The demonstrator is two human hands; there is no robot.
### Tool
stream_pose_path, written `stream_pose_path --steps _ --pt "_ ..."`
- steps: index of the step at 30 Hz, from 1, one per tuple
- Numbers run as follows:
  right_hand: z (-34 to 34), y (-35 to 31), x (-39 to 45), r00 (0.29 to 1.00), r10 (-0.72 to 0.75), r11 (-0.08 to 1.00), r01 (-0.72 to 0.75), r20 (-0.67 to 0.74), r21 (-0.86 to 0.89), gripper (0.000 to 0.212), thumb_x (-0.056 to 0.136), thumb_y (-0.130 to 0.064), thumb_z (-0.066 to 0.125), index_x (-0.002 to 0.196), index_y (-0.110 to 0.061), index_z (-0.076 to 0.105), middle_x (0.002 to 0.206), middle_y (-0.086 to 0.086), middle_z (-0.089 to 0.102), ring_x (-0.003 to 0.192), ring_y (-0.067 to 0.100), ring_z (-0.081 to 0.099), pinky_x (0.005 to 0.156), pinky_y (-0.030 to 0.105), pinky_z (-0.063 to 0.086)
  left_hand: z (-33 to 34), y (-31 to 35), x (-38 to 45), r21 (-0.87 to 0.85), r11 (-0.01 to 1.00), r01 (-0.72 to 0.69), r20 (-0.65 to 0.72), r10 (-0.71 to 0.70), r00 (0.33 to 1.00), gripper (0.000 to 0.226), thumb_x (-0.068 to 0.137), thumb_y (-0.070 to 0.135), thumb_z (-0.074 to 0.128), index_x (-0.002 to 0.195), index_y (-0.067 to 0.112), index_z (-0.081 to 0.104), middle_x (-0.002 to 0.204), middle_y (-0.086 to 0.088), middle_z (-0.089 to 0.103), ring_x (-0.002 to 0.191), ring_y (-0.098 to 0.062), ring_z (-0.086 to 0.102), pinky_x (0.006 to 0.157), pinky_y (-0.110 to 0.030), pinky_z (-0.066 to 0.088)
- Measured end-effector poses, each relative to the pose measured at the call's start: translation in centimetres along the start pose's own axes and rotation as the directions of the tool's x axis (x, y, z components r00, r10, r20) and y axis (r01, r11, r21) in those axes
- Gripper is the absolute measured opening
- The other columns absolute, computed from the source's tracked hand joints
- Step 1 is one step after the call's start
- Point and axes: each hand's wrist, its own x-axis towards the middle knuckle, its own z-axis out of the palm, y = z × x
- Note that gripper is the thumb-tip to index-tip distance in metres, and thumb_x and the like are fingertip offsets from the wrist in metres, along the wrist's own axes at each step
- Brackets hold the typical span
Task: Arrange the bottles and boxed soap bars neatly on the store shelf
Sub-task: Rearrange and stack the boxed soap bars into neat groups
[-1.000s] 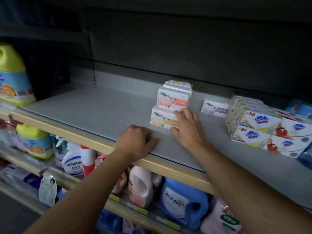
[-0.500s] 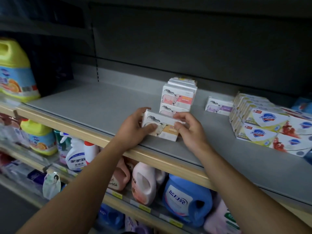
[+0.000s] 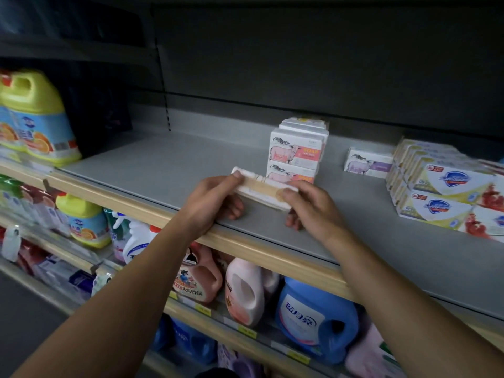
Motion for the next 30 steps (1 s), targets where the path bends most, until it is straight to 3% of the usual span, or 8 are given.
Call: stream_pose_path --steps 4,12,17,19,21,24,28,30 --pt "-0.6 -0.3 0.4 0.981 0.187 0.980 -0.184 -0.042 0.079 0.066 0.069 -0.070 0.040 0.072 -0.012 0.072 0.052 0.015 0.059 0.035 0.019 0.046 0.035 0.018 0.029 0.5 0.2 -0.4 0.233 0.972 0.026 -0.040 -0.017 0.999 0.062 0.093 0.053 0.051 0.095 -0.008 0.063 0.057 -0.011 0.061 0.046 -0.018 0.053 0.043 -0.023 0.042" --pt "-0.9 -0.6 0.5 0.962 0.271 0.953 -0.267 -0.011 0.143 0.057 0.068 -0.068 0.048 0.073 -0.018 0.075 0.059 0.009 0.061 0.038 0.015 0.046 0.036 0.019 0.030 1.2 0.3 -0.3 0.308 0.950 0.054 -0.097 -0.025 0.995 0.054 0.095 0.053 0.047 0.091 0.003 0.066 0.055 -0.010 0.062 0.043 -0.016 0.051 0.042 -0.020 0.040" --pt "-0.8 -1.0 -0.2 0.974 0.223 0.919 -0.199 -0.033 0.341 0.018 0.091 -0.025 0.066 0.109 -0.020 0.065 0.107 0.007 0.067 0.055 0.024 0.067 0.047 0.026 0.052 0.6 0.2 -0.4 0.130 0.990 0.050 -0.032 -0.046 0.998 0.049 0.097 0.056 0.040 0.106 0.016 0.065 0.066 -0.013 0.068 0.054 -0.020 0.059 0.048 -0.026 0.046" --pt "-0.7 -1.1 -0.4 0.990 0.139 0.931 -0.117 -0.038 0.346 0.025 0.092 -0.006 0.064 0.115 -0.016 0.062 0.120 0.011 0.061 0.077 0.027 0.071 0.062 0.035 0.059 0.8 0.2 -0.3 0.117 0.991 0.060 -0.023 -0.057 0.998 0.046 0.097 0.056 0.040 0.114 0.021 0.064 0.076 -0.014 0.071 0.059 -0.020 0.063 0.050 -0.025 0.050" --pt "-0.6 -1.2 -0.4 0.996 0.050 0.959 -0.027 -0.076 0.281 0.023 0.093 -0.005 0.062 0.110 -0.020 0.063 0.127 0.014 0.056 0.094 0.024 0.070 0.072 0.039 0.060 1.1 0.2 -0.1 0.100 0.993 0.061 -0.045 -0.057 0.997 0.042 0.097 0.051 0.045 0.122 0.022 0.063 0.087 -0.013 0.072 0.060 -0.020 0.065 0.050 -0.024 0.051" --pt "-0.6 -1.1 -0.4 0.995 -0.035 0.992 0.047 -0.099 0.120 0.027 0.093 -0.007 0.062 0.104 -0.032 0.064 0.127 0.012 0.058 0.095 0.019 0.069 0.080 0.043 0.060 1.3 0.0 0.1 0.127 0.992 0.010 -0.068 -0.001 0.998 0.032 0.096 0.038 0.055 0.124 0.024 0.062 0.090 -0.006 0.071 0.054 -0.020 0.063 0.049 -0.022 0.051" --pt "0.0 -0.5 -0.3 0.985 -0.169 0.978 0.164 -0.031 -0.126 0.071 0.078 0.012 0.064 0.135 -0.028 0.049 0.140 0.005 0.051 0.116 0.018 0.062 0.099 0.033 0.051 0.9 0.1 -0.1 -0.044 0.999 0.028 -0.075 -0.032 0.997 0.023 0.097 0.034 0.055 0.108 0.016 0.065 0.085 -0.007 0.068 0.051 -0.020 0.062 0.046 -0.023 0.051" --pt "0.5 -0.2 -0.2 0.967 -0.253 0.919 0.246 0.018 -0.308 0.077 0.074 0.013 0.064 0.142 -0.018 0.046 0.140 0.005 0.050 0.124 0.021 0.053 0.106 0.029 0.043 0.8 0.2 -0.1 -0.112 0.992 0.061 -0.065 -0.068 0.996 0.029 0.097 0.041 0.053 0.099 0.015 0.065 0.078 -0.005 0.070 0.058 -0.021 0.065 0.052 -0.026 0.055"
